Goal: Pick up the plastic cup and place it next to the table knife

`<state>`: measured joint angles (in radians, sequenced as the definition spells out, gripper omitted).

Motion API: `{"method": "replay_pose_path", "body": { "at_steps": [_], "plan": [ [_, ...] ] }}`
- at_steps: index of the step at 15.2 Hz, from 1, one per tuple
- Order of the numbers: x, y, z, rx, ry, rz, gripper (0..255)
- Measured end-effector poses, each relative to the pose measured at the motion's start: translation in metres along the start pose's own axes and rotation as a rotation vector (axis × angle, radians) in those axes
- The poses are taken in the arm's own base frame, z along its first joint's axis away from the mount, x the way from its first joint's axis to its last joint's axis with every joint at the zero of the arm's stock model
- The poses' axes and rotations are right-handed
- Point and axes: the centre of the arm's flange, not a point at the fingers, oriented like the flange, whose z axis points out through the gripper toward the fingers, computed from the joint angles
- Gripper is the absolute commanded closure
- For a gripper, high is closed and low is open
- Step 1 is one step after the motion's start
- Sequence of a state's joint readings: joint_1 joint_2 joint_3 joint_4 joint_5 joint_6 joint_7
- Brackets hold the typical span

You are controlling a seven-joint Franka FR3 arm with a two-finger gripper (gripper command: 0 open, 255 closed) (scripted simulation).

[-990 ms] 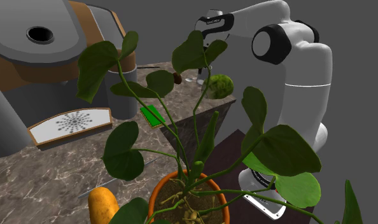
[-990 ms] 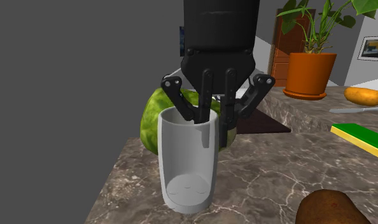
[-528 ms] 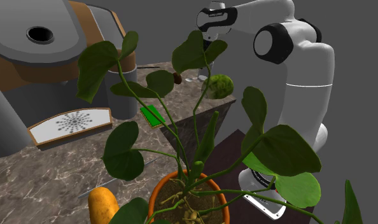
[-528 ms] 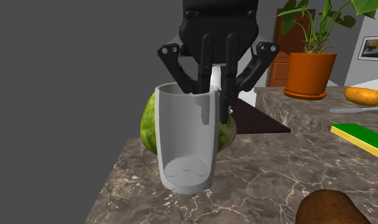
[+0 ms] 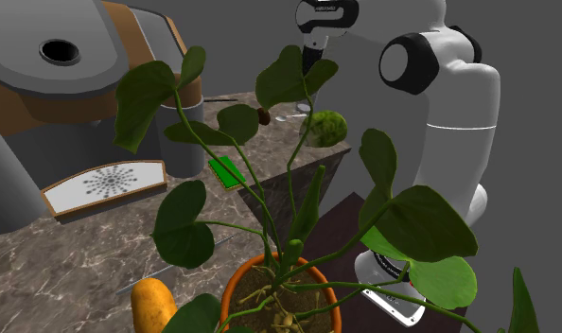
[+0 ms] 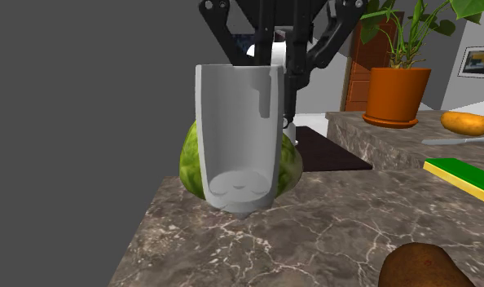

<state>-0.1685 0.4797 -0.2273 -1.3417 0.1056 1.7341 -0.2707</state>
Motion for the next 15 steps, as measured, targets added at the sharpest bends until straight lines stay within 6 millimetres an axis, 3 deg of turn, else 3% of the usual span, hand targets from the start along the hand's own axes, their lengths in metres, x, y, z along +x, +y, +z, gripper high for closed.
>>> {"method": "replay_pose_path", "body": {
  "at_steps": [15],
  "plan": [
    [-0.005,-0.002,-0.080,0.000,0.000,0.000,255]
  ]
}}
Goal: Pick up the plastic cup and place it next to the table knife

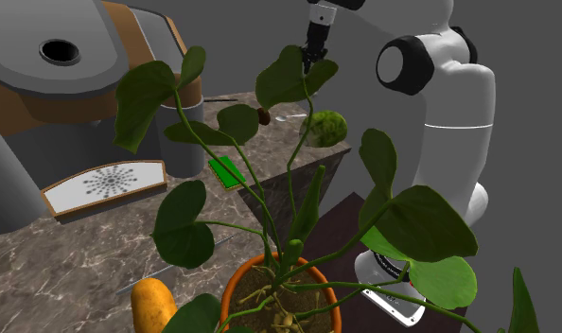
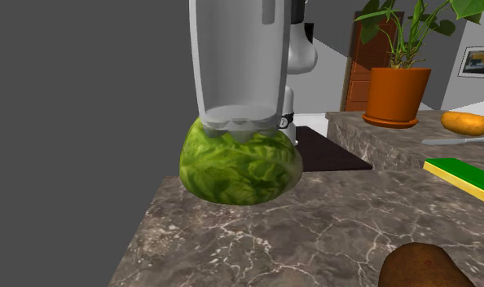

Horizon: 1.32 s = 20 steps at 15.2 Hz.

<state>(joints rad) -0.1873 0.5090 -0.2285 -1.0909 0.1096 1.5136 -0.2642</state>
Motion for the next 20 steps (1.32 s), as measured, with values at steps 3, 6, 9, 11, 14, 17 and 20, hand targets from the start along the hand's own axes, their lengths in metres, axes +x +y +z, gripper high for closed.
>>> {"method": "replay_pose_path", "body": {
  "at_steps": [3,6,9,11,14,17,20],
  "plan": [
    [-0.002,0.000,-0.015,0.000,0.000,0.000,255],
    [-0.003,0.000,-0.032,0.000,0.000,0.000,255],
    [-0.004,-0.001,-0.045,0.000,0.000,0.000,255],
    [-0.007,-0.016,-0.047,0.000,0.000,0.000,255],
    [-0.022,-0.050,-0.046,0.000,-0.001,-0.001,255],
    [-0.035,-0.090,-0.046,0.000,0.000,-0.001,255],
    [-0.050,-0.123,-0.045,0.000,-0.001,-0.001,255]
  ]
}}
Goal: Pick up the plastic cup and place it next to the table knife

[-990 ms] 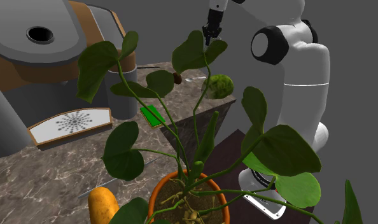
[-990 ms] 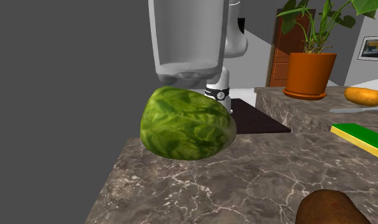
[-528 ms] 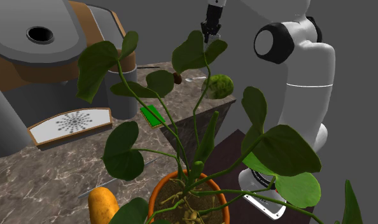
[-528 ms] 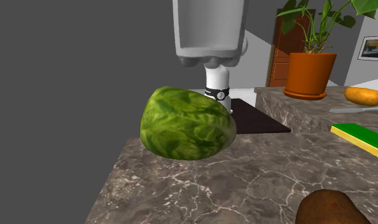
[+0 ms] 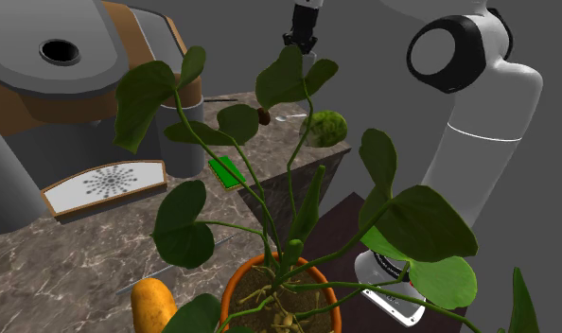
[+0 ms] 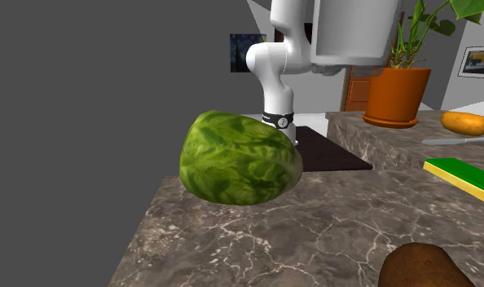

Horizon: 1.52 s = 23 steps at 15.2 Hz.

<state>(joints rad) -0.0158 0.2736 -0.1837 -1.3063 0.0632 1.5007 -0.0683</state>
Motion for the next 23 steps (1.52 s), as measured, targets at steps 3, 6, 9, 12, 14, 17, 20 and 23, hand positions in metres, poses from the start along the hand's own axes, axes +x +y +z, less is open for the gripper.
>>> {"method": "replay_pose_path", "body": {
  "at_steps": [3,6,9,12,14,17,20,23],
  "plan": [
    [-0.016,-0.039,0.004,0.000,0.000,0.000,255],
    [-0.027,-0.076,0.005,0.000,0.000,0.000,255],
    [-0.039,-0.113,0.010,0.000,0.000,0.000,255],
    [-0.054,-0.149,0.010,0.000,0.000,-0.001,255],
    [-0.063,-0.176,0.010,0.000,0.001,-0.001,255],
    [-0.077,-0.213,0.014,-0.001,0.000,0.000,255],
    [-0.091,-0.250,0.012,0.000,0.001,-0.001,255],
    [-0.105,-0.286,0.015,0.000,0.000,0.000,255]
  ]
}}
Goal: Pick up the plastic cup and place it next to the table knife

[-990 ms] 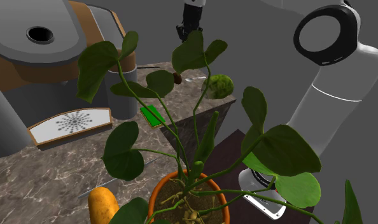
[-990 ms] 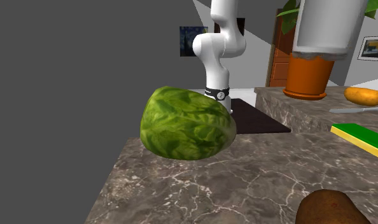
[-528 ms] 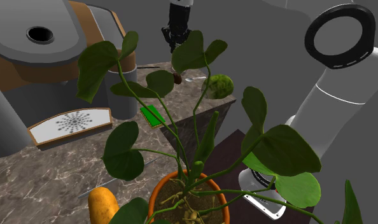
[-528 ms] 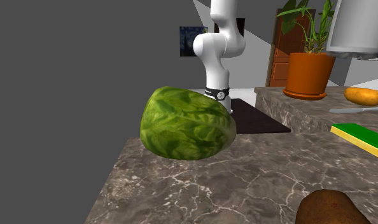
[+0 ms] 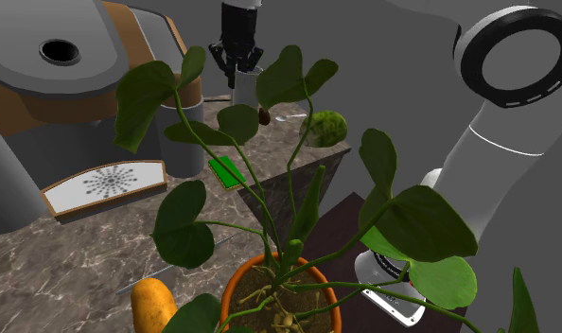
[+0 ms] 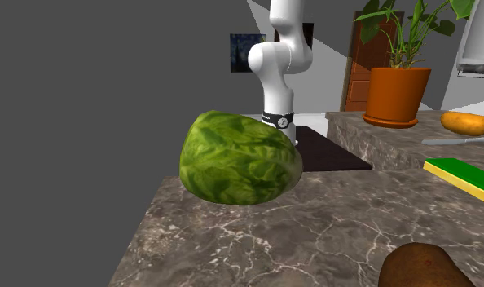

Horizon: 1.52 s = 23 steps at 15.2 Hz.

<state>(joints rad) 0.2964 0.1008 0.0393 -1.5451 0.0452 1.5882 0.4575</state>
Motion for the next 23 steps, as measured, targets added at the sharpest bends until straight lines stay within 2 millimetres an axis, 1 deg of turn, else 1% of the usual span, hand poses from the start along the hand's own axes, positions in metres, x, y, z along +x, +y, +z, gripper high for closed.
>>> {"method": "replay_pose_path", "body": {
  "at_steps": [1,3,5,6,8,10,12,17,19,23],
  "plan": [
    [-0.006,-0.010,0.004,0.000,0.000,0.000,255],
    [-0.015,-0.037,0.001,0.000,0.000,0.000,255],
    [-0.024,-0.064,0.003,0.000,0.000,0.000,255],
    [-0.027,-0.075,0.008,0.000,0.000,0.000,255],
    [-0.037,-0.098,0.005,0.000,0.000,0.000,255],
    [-0.046,-0.127,0.003,0.000,0.000,0.000,255],
    [-0.052,-0.151,0.006,0.000,0.000,0.000,255],
    [-0.078,-0.208,0.014,-0.001,0.000,-0.001,255],
    [-0.086,-0.237,0.011,0.000,0.000,0.000,255],
    [-0.107,-0.285,0.011,0.000,0.000,-0.001,255]
  ]
}}
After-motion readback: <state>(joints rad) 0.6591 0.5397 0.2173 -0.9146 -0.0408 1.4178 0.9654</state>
